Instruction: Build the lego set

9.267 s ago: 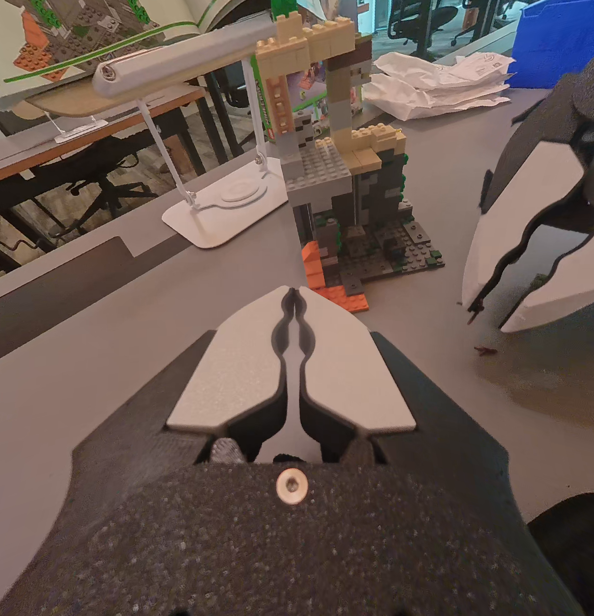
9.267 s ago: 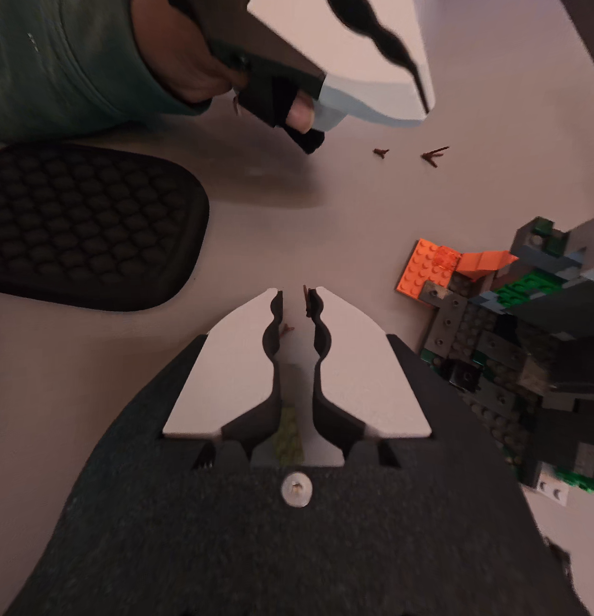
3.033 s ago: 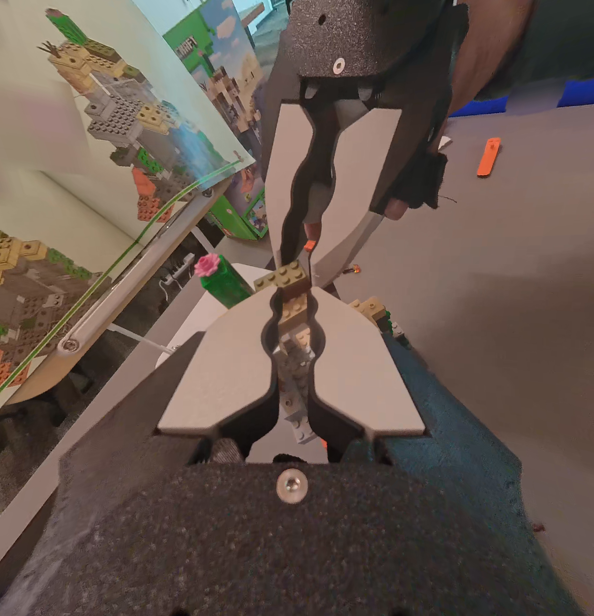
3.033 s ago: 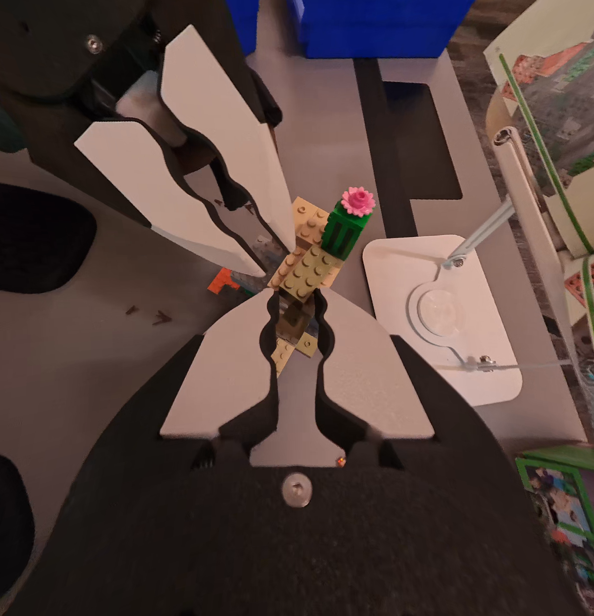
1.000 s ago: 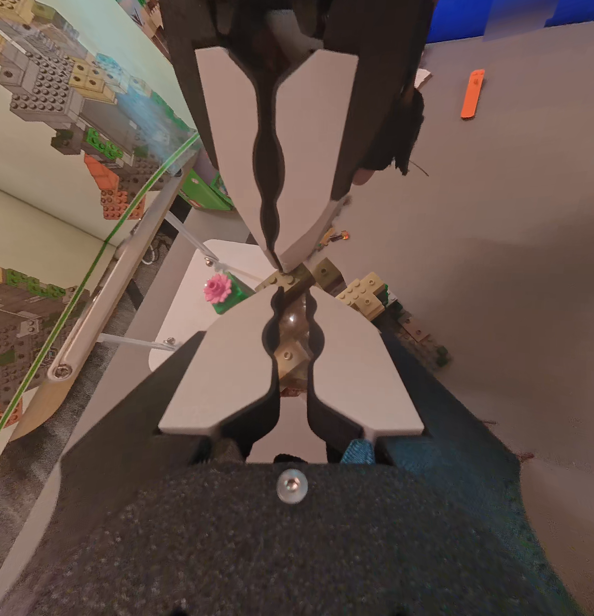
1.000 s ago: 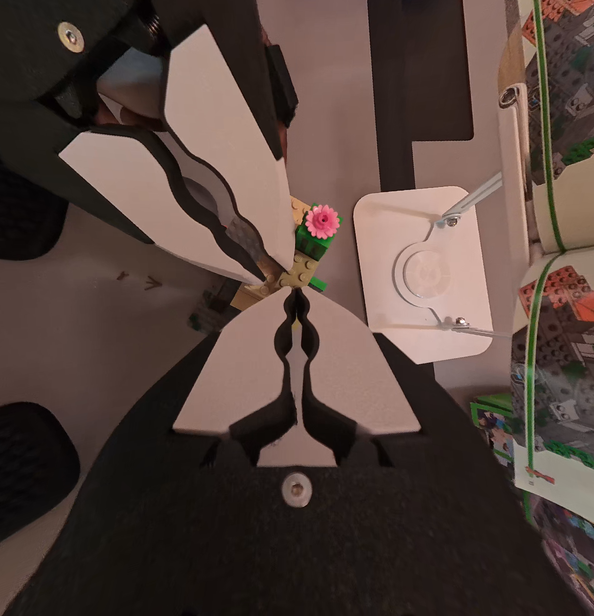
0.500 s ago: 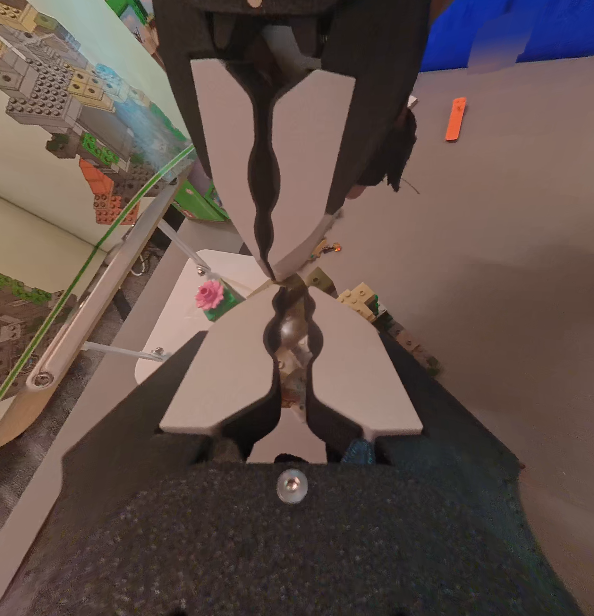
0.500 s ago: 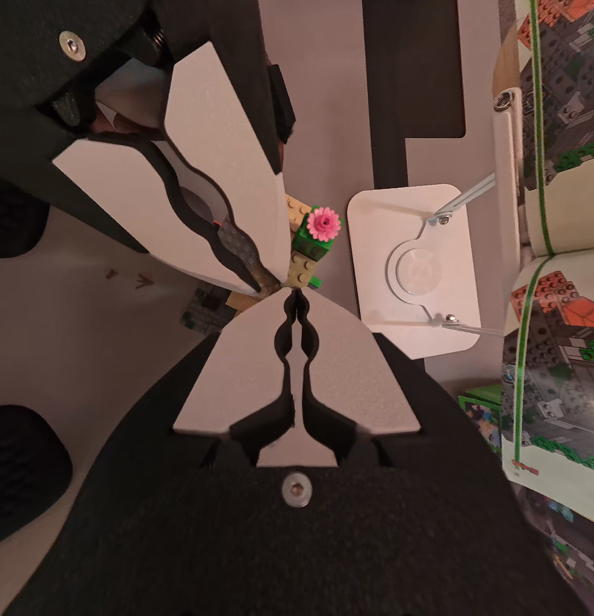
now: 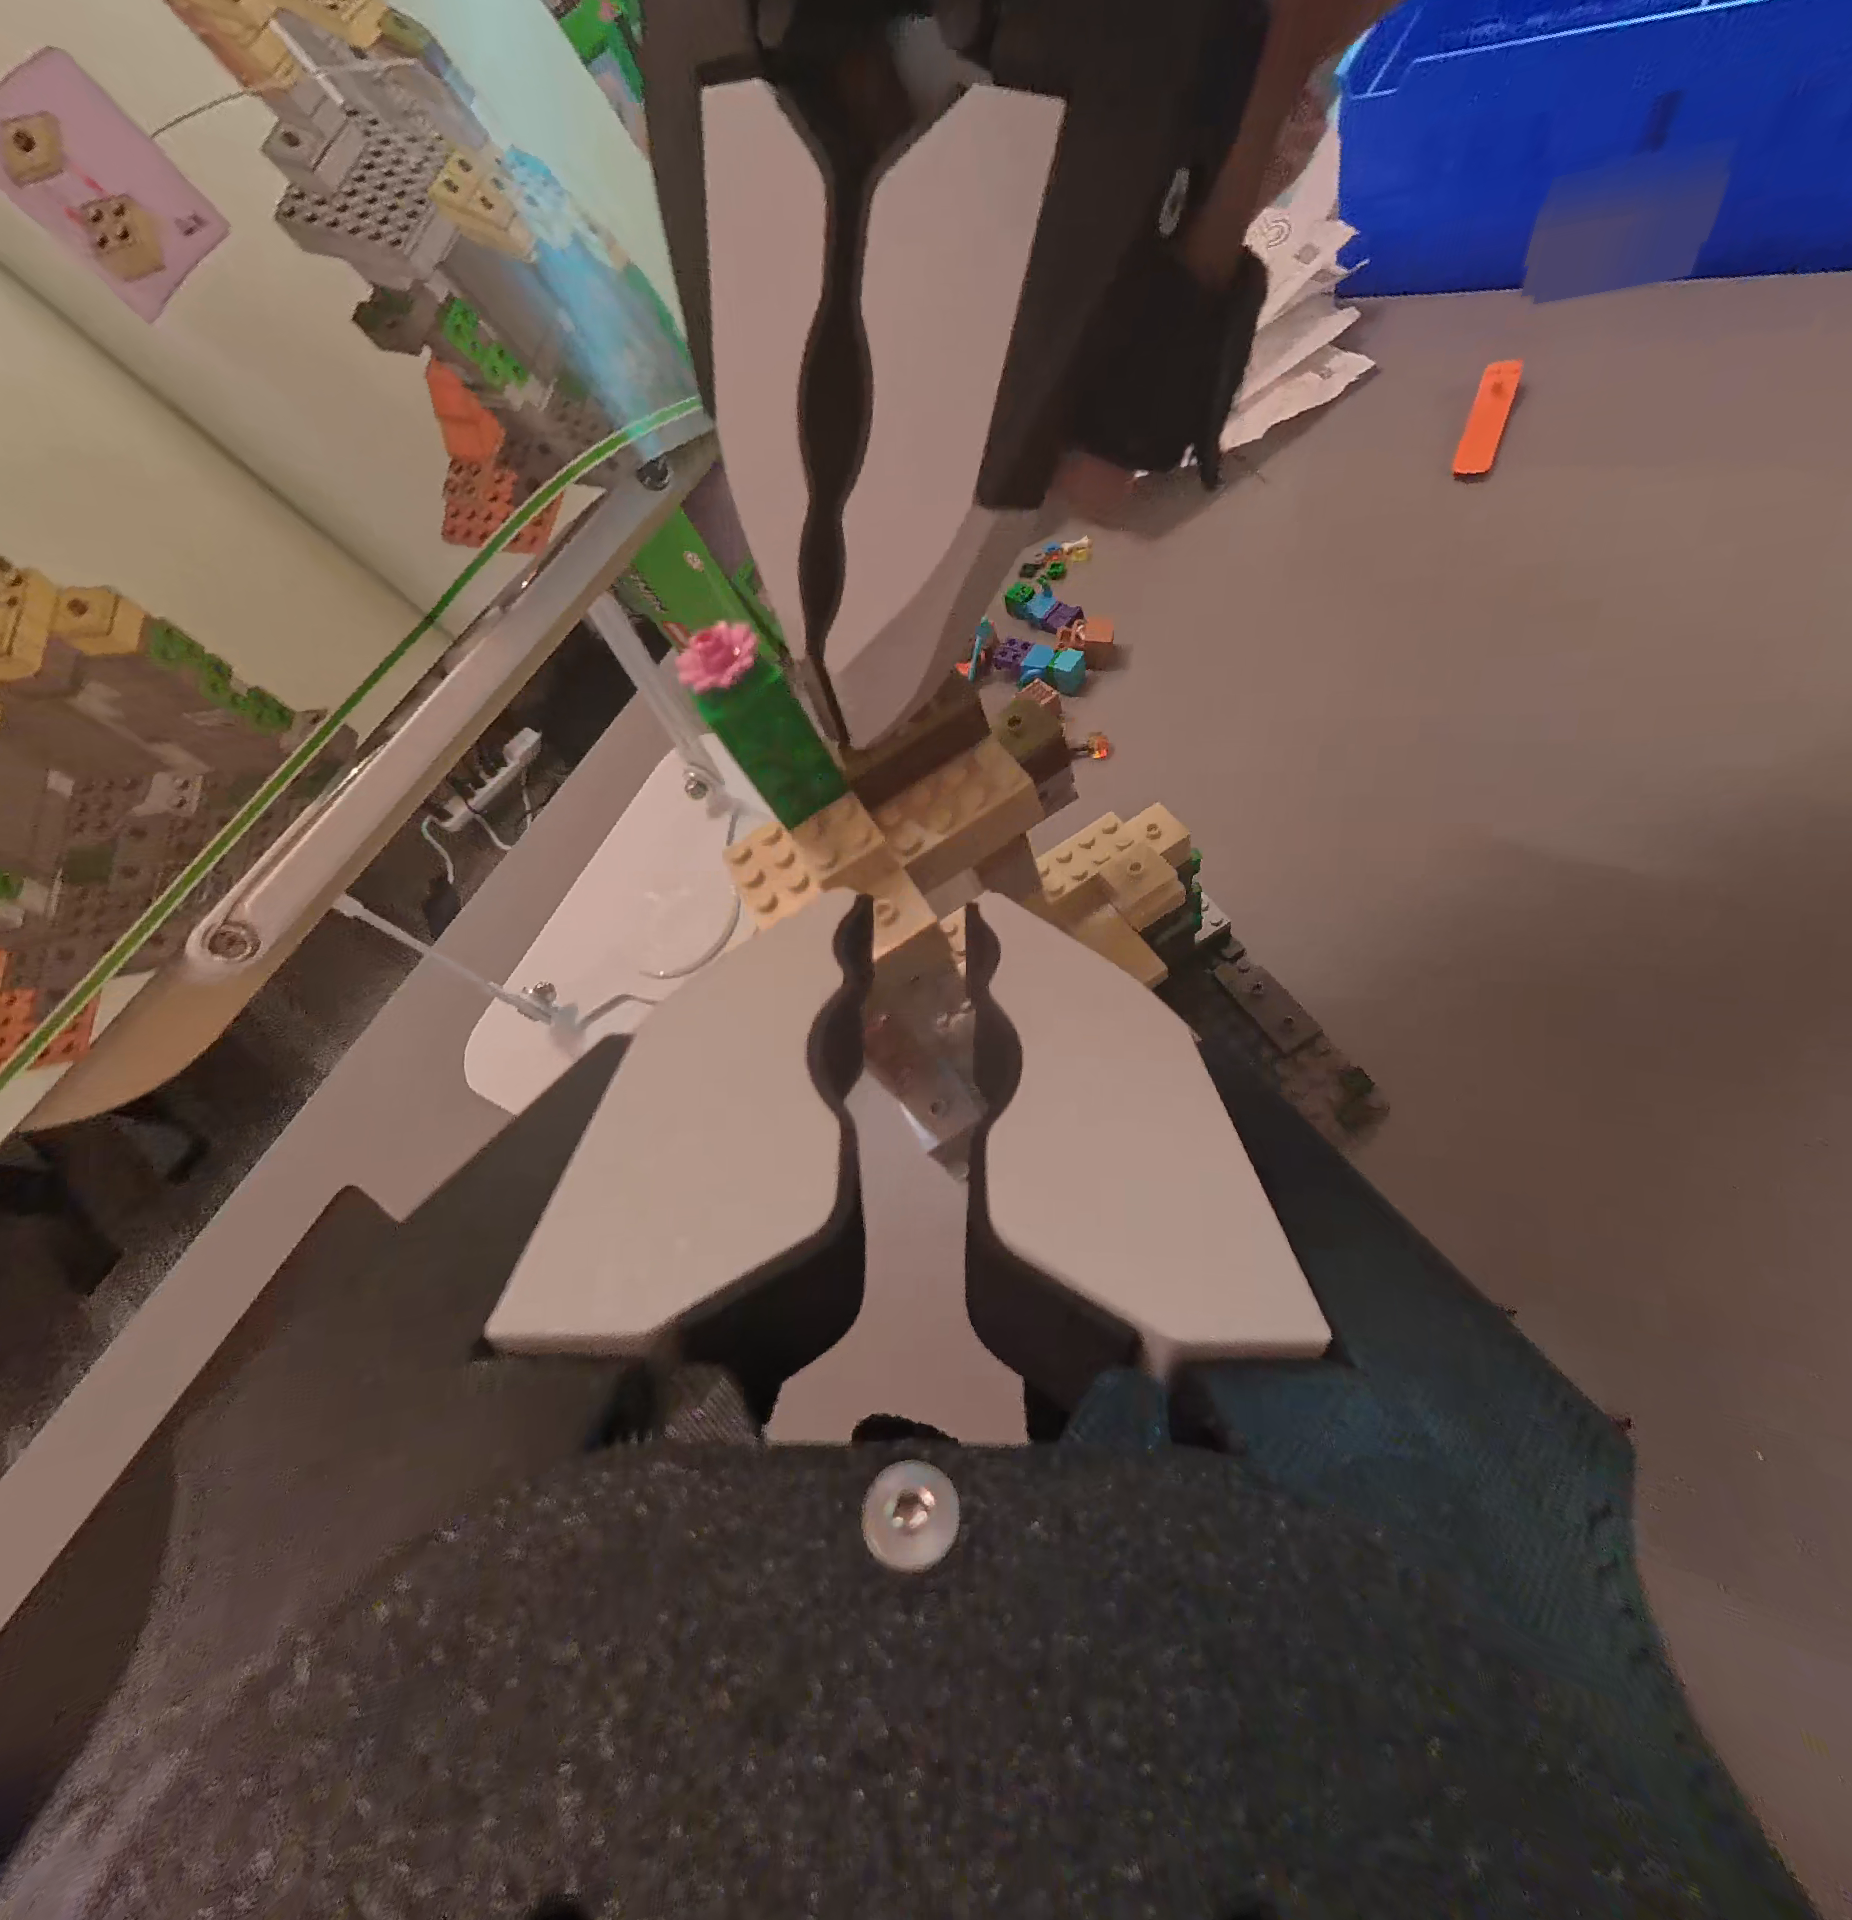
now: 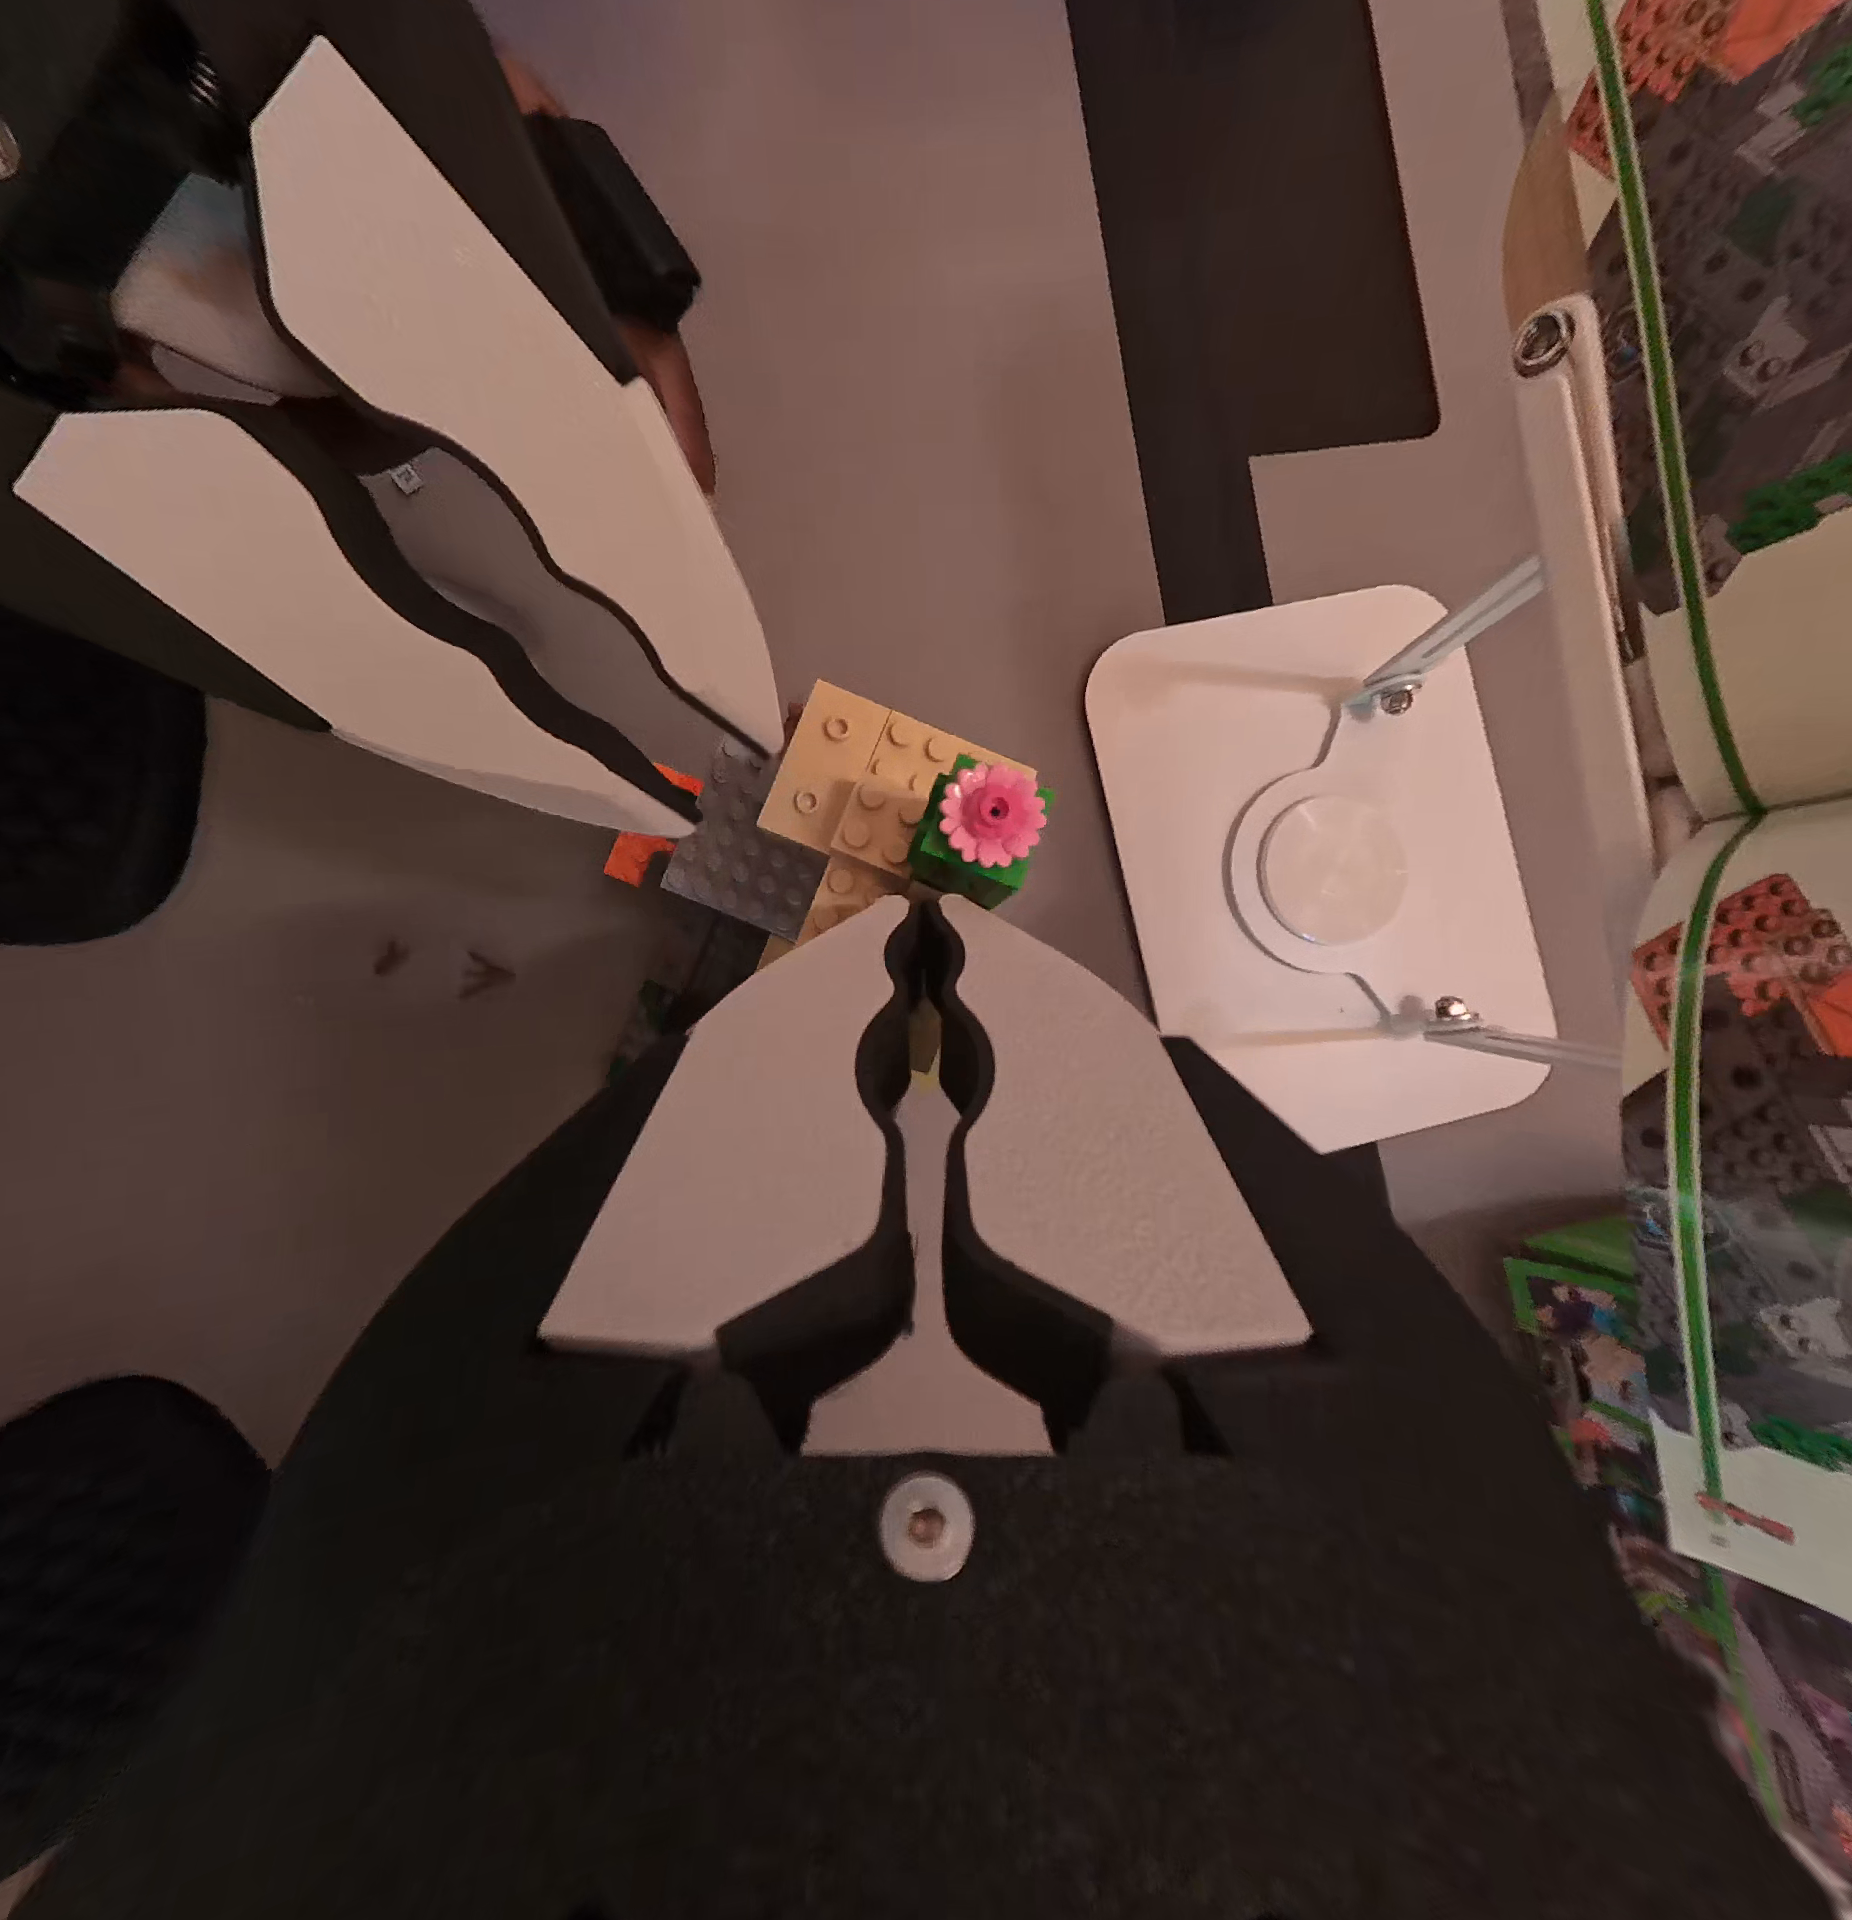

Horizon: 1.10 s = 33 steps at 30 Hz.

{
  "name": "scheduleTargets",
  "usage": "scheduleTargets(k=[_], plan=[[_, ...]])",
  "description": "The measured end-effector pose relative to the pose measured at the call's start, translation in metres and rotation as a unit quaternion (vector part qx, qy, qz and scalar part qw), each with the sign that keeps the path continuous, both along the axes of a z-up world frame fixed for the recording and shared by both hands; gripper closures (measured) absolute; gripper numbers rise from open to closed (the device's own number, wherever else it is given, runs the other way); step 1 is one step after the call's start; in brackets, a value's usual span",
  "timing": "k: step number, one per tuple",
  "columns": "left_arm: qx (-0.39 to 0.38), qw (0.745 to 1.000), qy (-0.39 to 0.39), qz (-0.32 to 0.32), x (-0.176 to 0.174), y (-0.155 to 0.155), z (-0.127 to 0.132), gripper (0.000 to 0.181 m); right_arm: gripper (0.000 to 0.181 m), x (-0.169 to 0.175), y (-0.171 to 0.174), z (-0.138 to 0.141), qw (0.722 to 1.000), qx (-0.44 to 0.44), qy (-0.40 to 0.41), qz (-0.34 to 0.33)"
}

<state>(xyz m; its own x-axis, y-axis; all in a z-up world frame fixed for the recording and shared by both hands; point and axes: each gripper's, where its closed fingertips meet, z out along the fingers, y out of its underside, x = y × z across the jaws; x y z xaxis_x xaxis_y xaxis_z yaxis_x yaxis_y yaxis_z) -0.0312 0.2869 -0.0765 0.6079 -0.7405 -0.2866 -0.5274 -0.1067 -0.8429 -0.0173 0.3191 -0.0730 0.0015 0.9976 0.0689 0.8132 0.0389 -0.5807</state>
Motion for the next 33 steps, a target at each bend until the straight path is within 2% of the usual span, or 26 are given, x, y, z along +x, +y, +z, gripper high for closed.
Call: scheduleTargets(k=[1, 6, 11, 18, 32, 33], plan=[[0.001, 1.0, -0.002, 0.004, -0.002, 0.0, -0.001, 0.164, 0.181, 0.0, 0.0, 0.0, 1.0, -0.008, -0.003, -0.007], [0.004, 1.0, -0.019, 0.018, -0.007, 0.002, -0.004, 0.163, 0.181, 0.001, -0.001, -0.002, 0.998, -0.059, -0.009, -0.028], [0.006, 0.999, -0.038, 0.018, -0.004, 0.003, -0.006, 0.162, 0.181, 0.002, -0.002, -0.002, 0.998, -0.056, -0.021, -0.034], [0.008, 0.999, -0.051, 0.013, -0.002, 0.002, -0.004, 0.162, 0.181, 0.001, -0.002, -0.002, 0.995, -0.087, 0.014, -0.042], [0.017, 0.999, -0.028, 0.011, 0.008, 0.005, 0.004, 0.162, 0.181, 0.015, -0.005, 0.005, 0.996, -0.055, 0.03, -0.058], [0.017, 0.999, -0.029, 0.011, 0.009, 0.005, 0.004, 0.162, 0.168, 0.016, -0.005, 0.004, 0.996, -0.056, 0.028, -0.063]])
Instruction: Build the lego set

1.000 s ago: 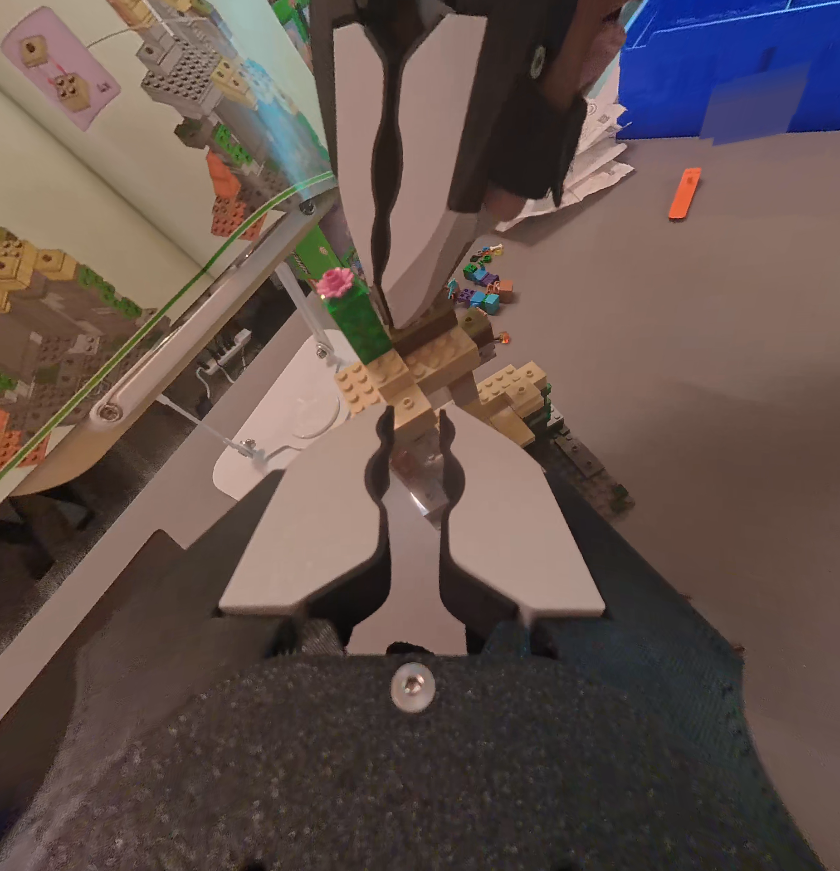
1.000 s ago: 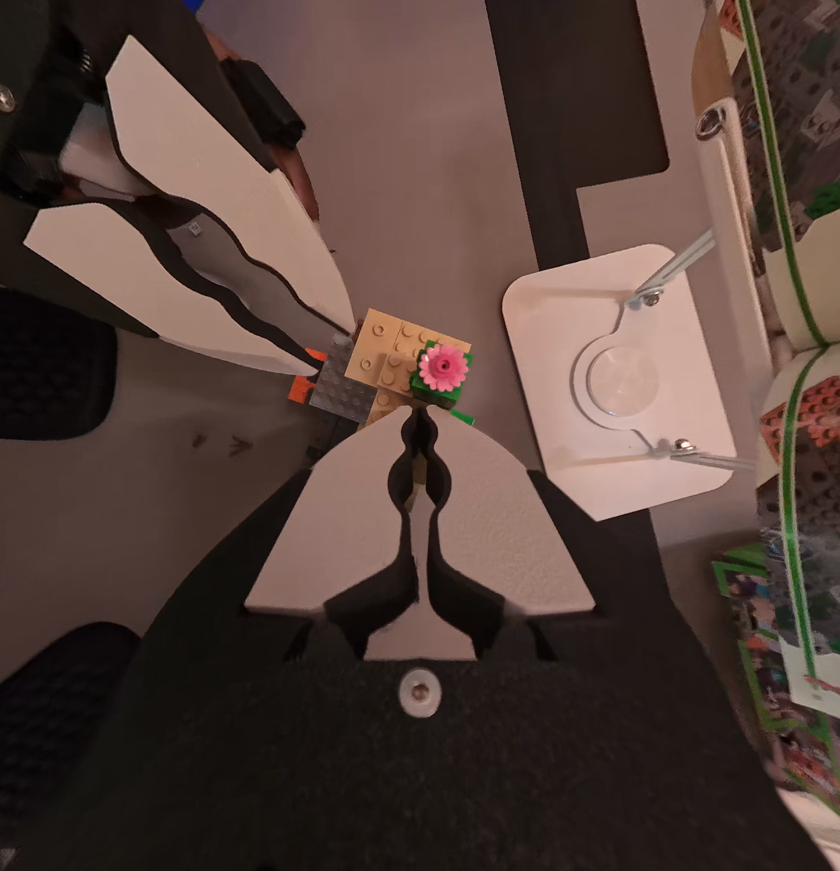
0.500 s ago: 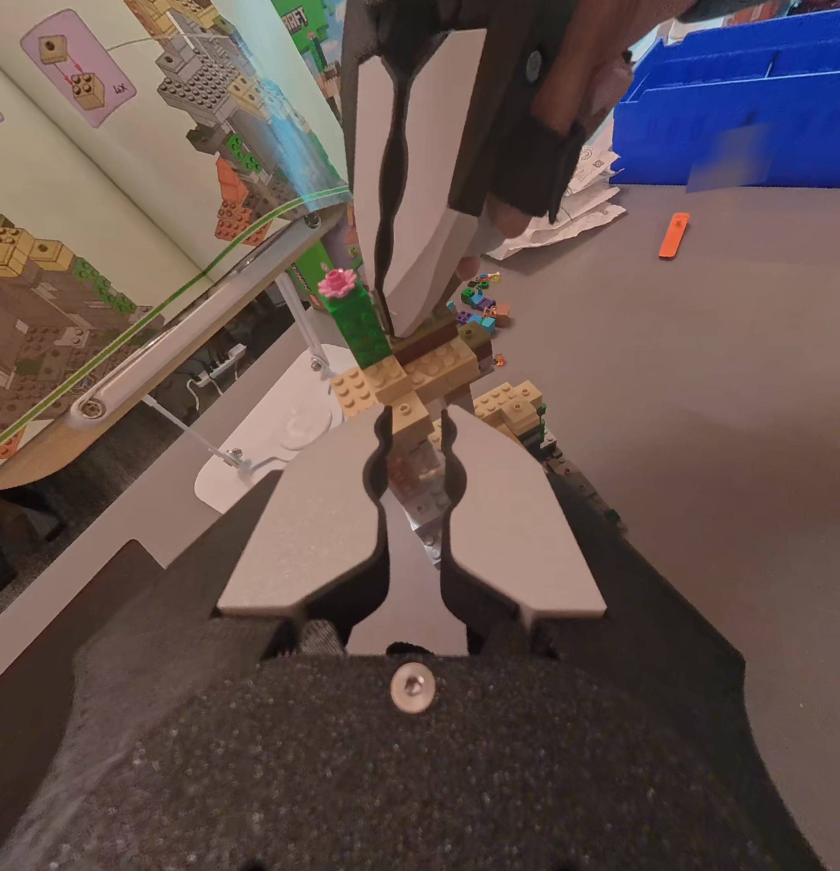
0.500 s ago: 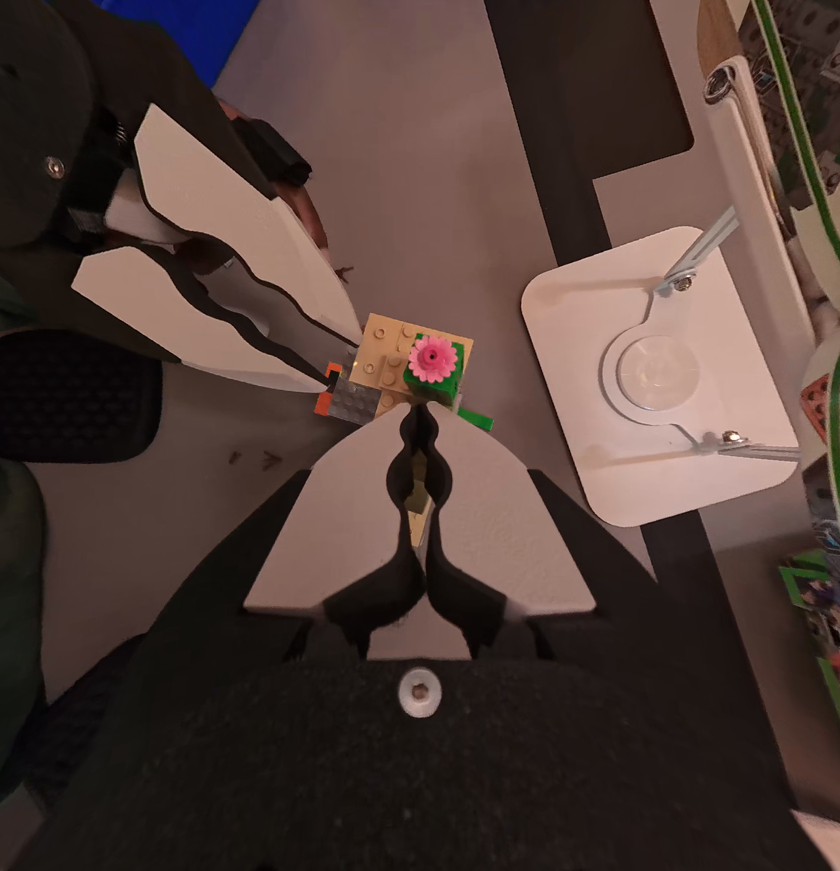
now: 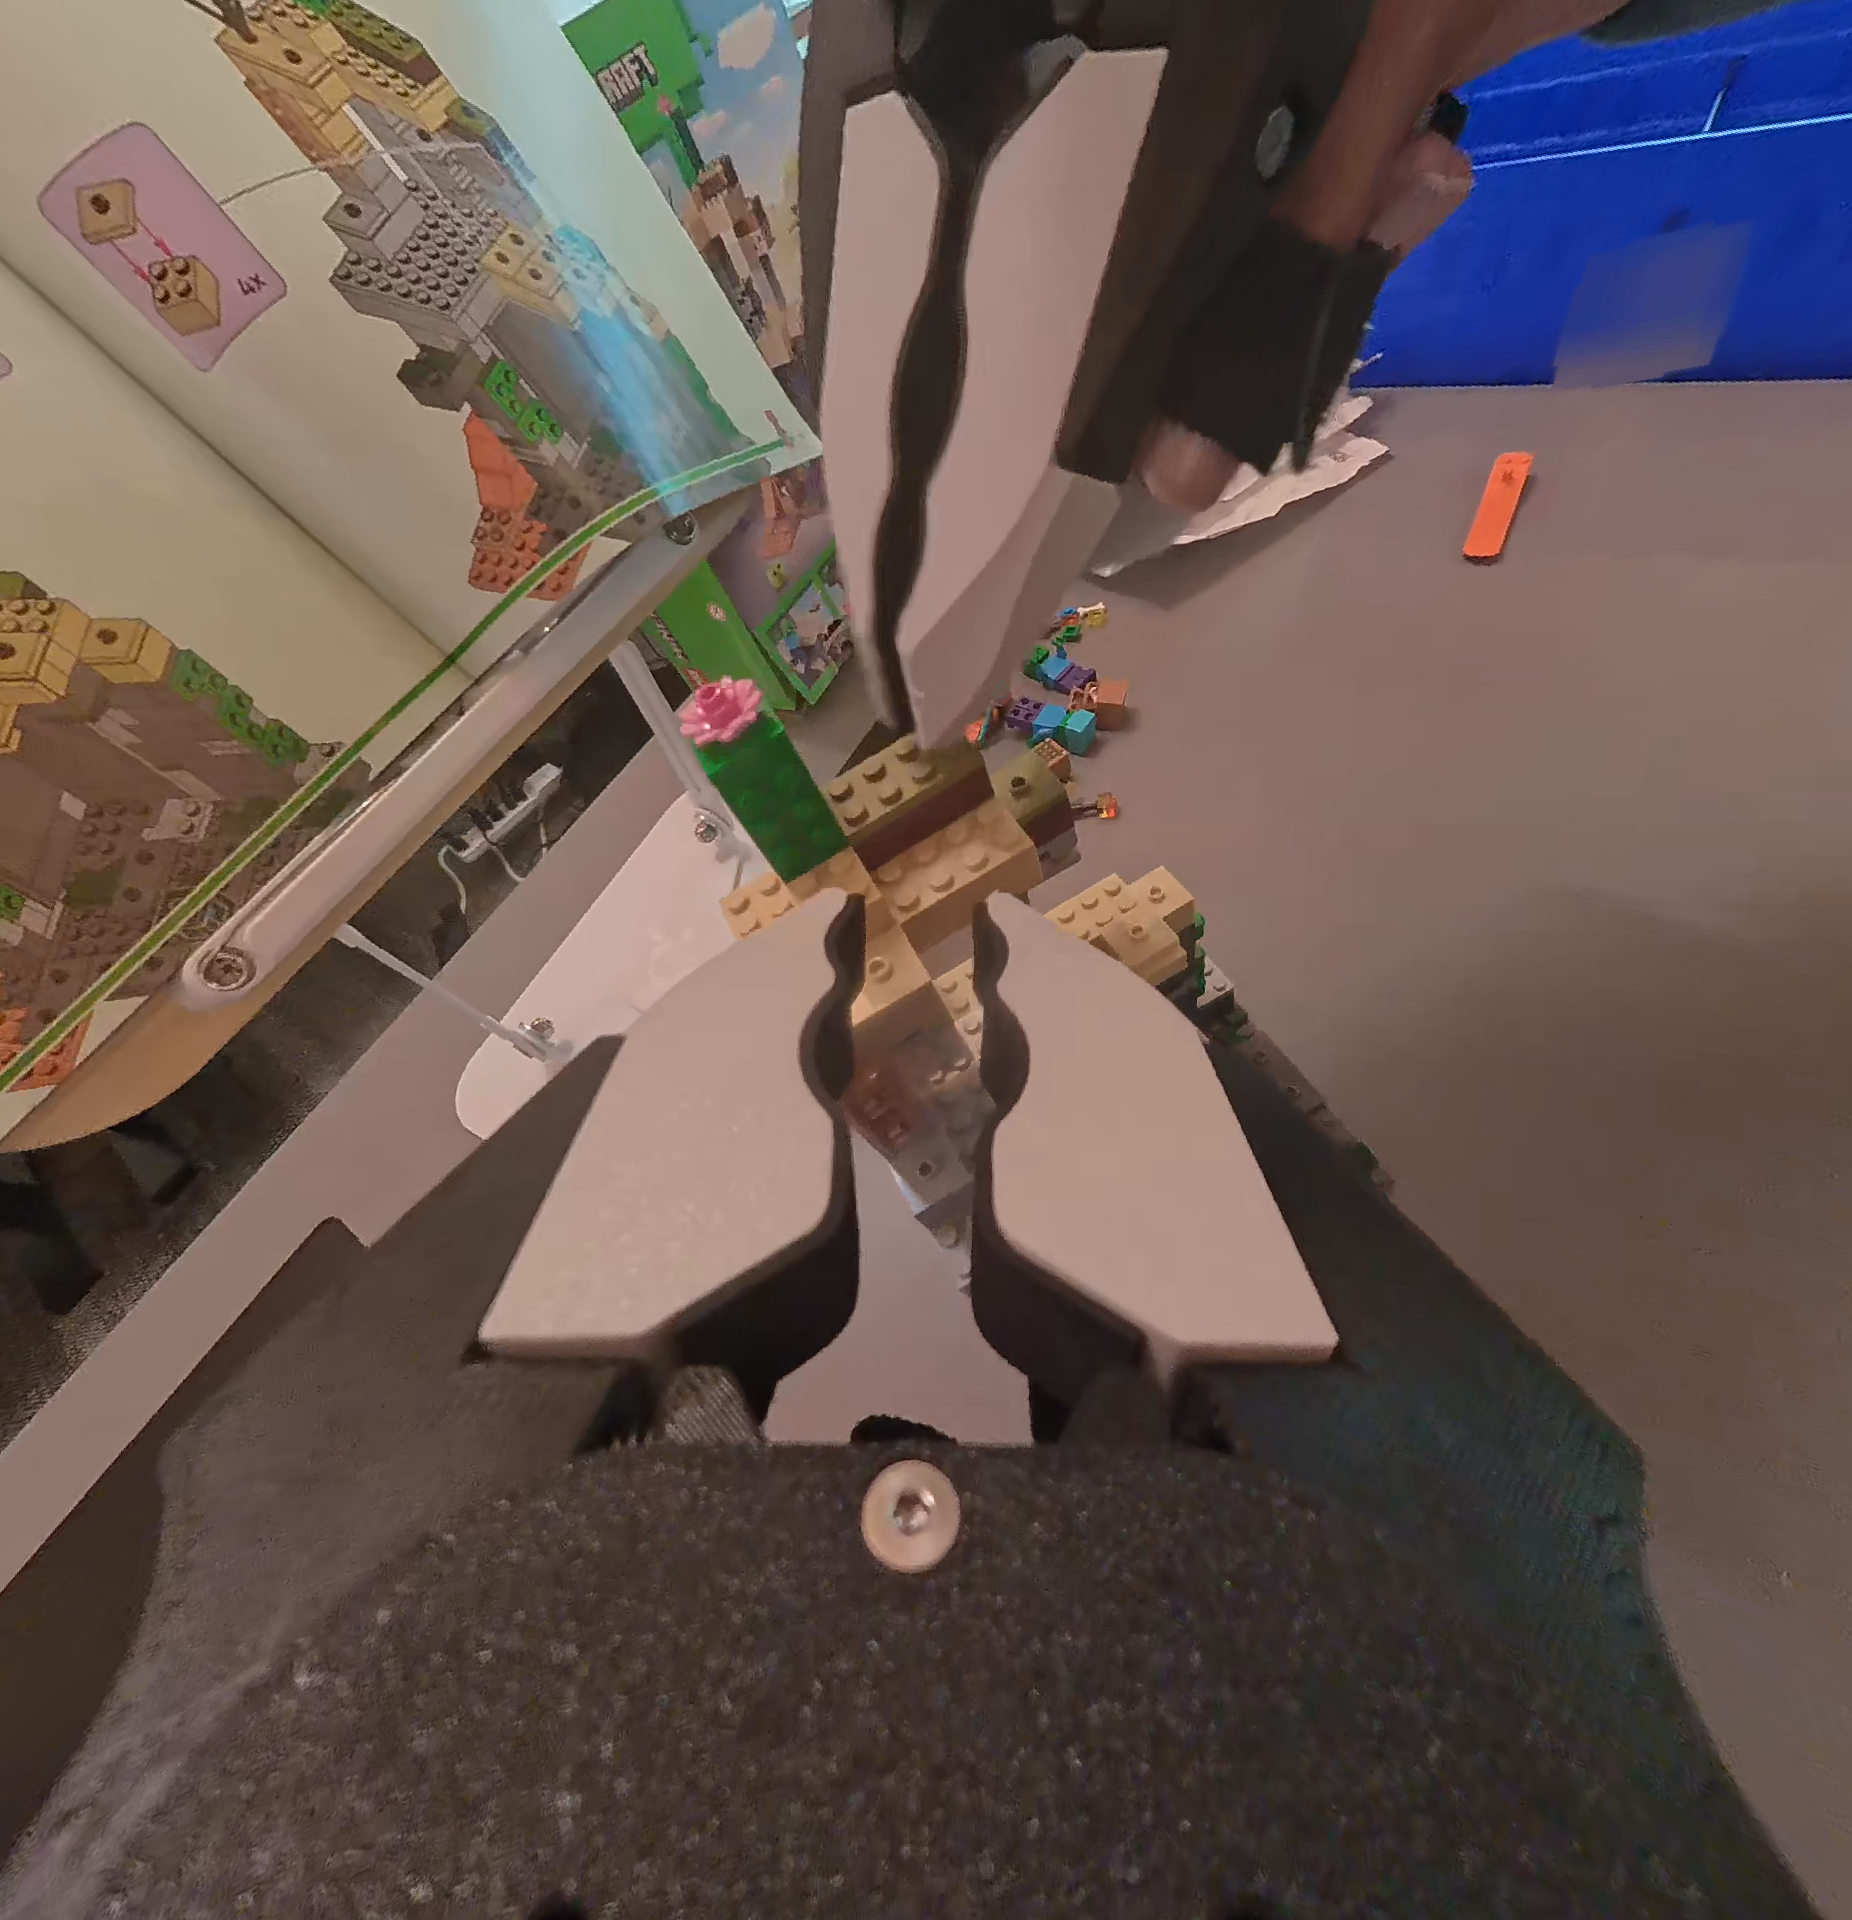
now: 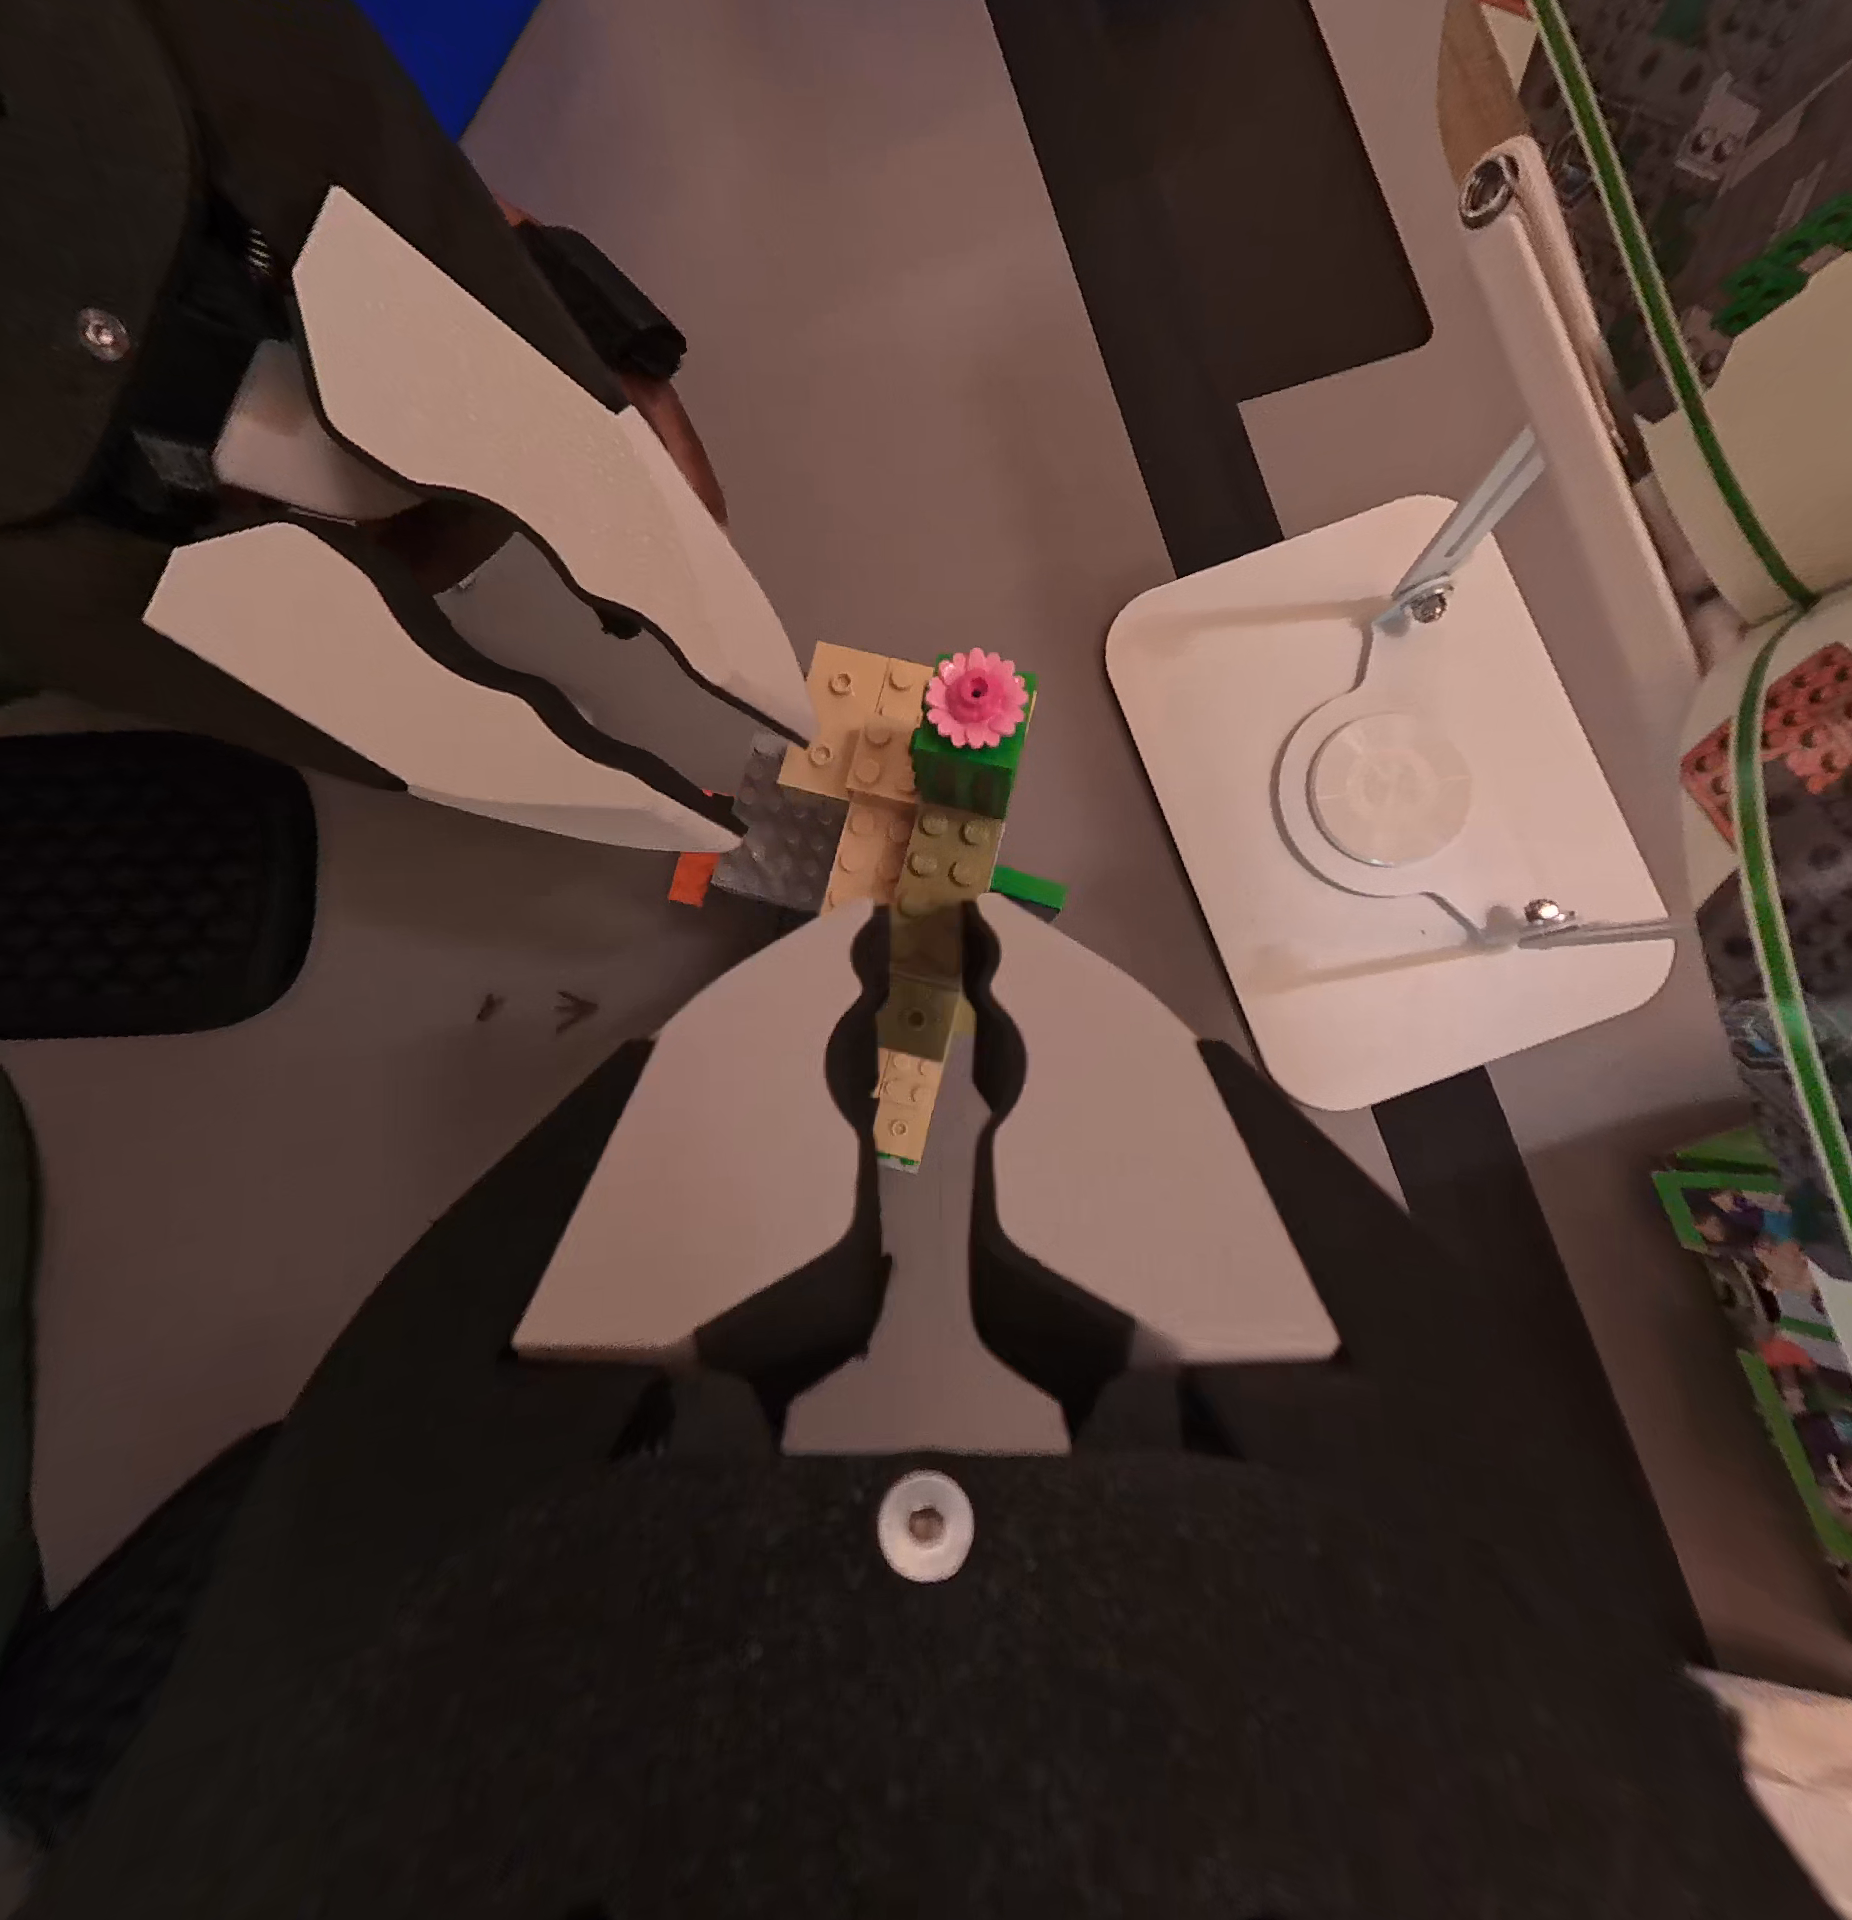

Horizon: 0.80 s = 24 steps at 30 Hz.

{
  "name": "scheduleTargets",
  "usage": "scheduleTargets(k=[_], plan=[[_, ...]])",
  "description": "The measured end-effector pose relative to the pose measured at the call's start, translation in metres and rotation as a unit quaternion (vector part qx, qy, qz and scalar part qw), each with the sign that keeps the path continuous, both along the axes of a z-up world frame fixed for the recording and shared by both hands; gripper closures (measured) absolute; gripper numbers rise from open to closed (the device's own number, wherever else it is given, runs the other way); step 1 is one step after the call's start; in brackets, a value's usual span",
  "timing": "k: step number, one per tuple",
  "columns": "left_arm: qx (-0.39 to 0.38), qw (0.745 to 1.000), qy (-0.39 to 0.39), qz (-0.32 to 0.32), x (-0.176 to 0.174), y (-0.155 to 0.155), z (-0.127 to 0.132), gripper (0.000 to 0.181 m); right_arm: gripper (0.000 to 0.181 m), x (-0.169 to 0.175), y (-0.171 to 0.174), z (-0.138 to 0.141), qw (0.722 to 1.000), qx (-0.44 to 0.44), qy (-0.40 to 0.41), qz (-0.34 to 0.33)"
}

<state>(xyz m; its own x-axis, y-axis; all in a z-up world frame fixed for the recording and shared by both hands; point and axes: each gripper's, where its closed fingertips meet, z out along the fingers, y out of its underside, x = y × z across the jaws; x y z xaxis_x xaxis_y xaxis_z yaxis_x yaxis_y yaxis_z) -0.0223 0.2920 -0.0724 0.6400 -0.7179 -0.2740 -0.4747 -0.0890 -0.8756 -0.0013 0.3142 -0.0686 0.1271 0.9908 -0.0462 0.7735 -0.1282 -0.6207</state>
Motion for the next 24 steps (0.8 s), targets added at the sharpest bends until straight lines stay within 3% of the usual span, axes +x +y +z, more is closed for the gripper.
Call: scheduleTargets(k=[3, 9, 15, 24], plan=[[-0.001, 1.0, -0.002, -0.001, 0.0035, 0.0001, -0.0011, 0.162, 0.176, 0.0012, 0.0001, -0.003, 1.0, 0.004, -0.01, -0.001], [-0.002, 1.0, -0.003, -0.003, 0.0031, -0.0022, -0.0033, 0.162, 0.168, 0.0019, 0.0023, -0.0035, 1.0, 0.002, -0.021, -0.012], [-0.004, 1.0, -0.015, -0.002, -0.0003, -0.0049, -0.0045, 0.162, 0.18, 0.0017, 0.0022, -0.0024, 0.999, 0.008, -0.033, -0.015], [-0.004, 1.0, -0.019, -0.004, -0.0005, -0.0073, -0.0058, 0.162, 0.18, 0.0043, 0.0031, -0.0043, 0.998, 0.003, -0.064, -0.018]])
